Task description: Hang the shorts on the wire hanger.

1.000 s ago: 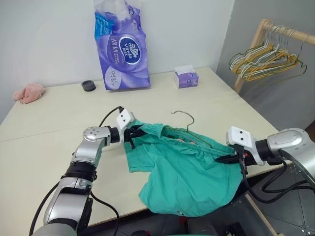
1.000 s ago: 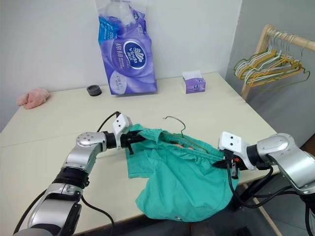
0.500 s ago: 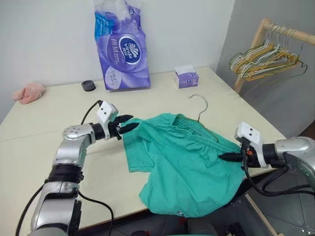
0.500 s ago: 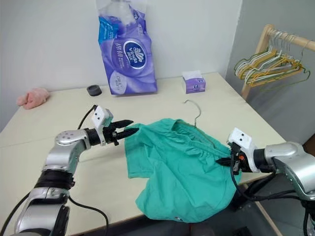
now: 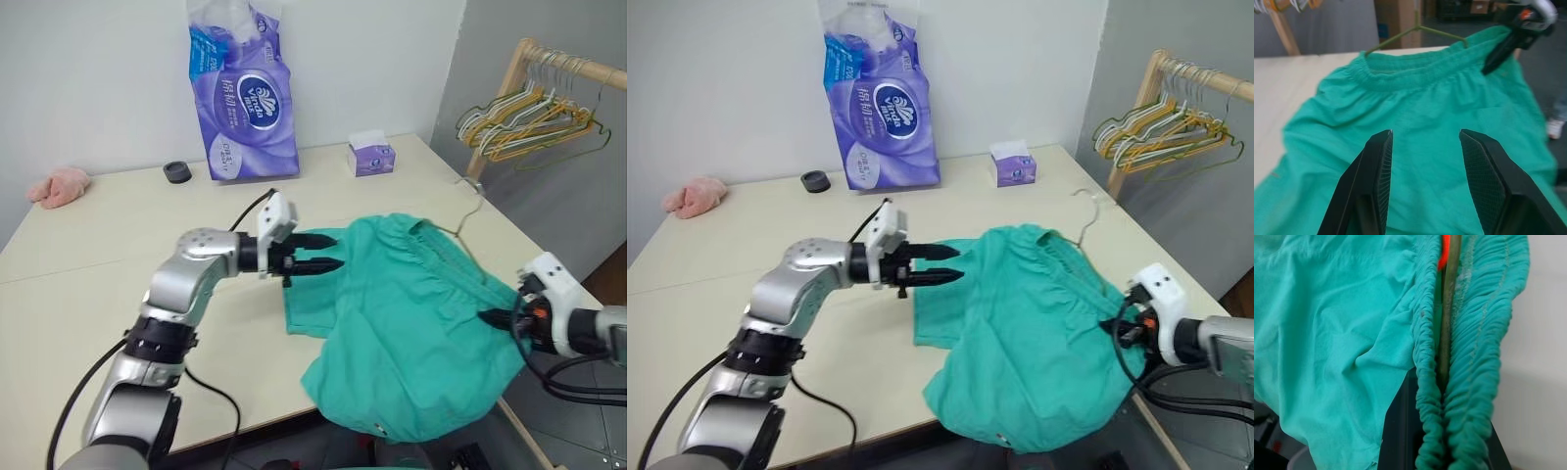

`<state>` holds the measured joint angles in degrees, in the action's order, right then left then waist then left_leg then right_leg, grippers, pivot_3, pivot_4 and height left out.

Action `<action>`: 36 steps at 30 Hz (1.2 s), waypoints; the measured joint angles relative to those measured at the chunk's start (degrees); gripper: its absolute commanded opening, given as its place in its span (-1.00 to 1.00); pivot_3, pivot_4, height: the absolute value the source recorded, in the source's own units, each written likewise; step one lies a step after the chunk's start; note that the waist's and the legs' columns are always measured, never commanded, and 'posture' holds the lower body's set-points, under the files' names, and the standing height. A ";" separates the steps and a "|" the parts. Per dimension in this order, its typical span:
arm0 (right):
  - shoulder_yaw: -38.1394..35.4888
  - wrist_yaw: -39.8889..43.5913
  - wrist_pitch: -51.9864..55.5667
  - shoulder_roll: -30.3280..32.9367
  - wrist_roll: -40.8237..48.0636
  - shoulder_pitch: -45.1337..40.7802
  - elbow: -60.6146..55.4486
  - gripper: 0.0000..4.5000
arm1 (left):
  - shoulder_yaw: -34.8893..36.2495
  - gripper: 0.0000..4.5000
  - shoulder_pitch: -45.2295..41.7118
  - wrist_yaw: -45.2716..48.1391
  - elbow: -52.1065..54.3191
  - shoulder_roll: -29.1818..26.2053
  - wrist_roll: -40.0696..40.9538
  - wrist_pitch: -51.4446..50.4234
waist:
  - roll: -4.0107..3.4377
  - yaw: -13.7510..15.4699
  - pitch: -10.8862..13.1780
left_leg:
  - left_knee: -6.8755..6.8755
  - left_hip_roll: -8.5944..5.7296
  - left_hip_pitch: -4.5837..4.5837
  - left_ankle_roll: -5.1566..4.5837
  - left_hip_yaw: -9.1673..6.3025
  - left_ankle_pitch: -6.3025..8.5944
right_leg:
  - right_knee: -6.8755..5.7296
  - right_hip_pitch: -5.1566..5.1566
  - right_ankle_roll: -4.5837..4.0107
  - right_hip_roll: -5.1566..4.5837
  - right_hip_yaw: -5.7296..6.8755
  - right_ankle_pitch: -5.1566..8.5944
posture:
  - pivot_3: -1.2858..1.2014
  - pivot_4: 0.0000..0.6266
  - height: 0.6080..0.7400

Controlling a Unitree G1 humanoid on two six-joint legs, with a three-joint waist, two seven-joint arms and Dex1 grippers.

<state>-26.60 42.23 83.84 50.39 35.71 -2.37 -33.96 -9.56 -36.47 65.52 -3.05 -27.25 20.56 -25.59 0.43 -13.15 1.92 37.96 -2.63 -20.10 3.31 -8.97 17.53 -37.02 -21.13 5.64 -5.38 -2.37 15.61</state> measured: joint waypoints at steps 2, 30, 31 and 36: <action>-4.37 -0.05 4.76 0.00 1.25 0.18 -0.16 -1.00 | -1.71 0.01 -1.22 -0.97 0.06 2.31 -0.89 0.18 | -0.03 -0.25 -0.02 | 0.00 0.00 0.00 -0.06 0.15 0.03 | 0.00 0.00 0.00 0.00 -0.02 0.00 | -0.31 -1.00 1.00; -2.16 -21.50 -3.02 15.17 -11.86 -34.49 43.70 -1.00 | -10.13 0.01 -24.09 -18.74 -11.23 29.34 -12.05 6.16 | -1.30 -8.60 -0.37 | -0.03 -0.20 0.30 -1.21 1.37 0.69 | 0.24 0.18 0.48 -0.24 -0.75 0.41 | -0.32 -1.00 1.00; -0.02 -21.54 -5.10 15.71 -12.87 -37.36 47.53 -1.00 | -10.09 0.01 -24.82 -18.86 -12.04 29.80 -12.16 6.74 | -1.33 -8.65 -0.36 | -0.02 -0.23 0.29 -1.24 1.39 0.71 | 0.23 0.18 0.52 -0.27 -0.78 0.44 | -0.31 -1.00 1.00; 8.88 -20.75 -13.20 17.08 -18.06 -48.09 63.81 -1.00 | -8.84 0.01 -27.78 -19.96 -16.38 31.05 -12.57 8.94 | -1.47 -8.87 -0.30 | -0.02 -0.73 0.33 -1.25 1.49 0.71 | 0.14 0.18 0.82 -0.80 -0.95 0.59 | -0.30 -1.00 1.00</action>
<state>-17.72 21.49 70.64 67.47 17.65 -50.46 29.85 -18.40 -64.25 45.56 -19.43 3.80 7.99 -16.64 -1.05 -22.03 1.62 37.94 -3.36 -19.77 2.06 -7.48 18.24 -36.88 -20.95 6.46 -6.18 -3.32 16.20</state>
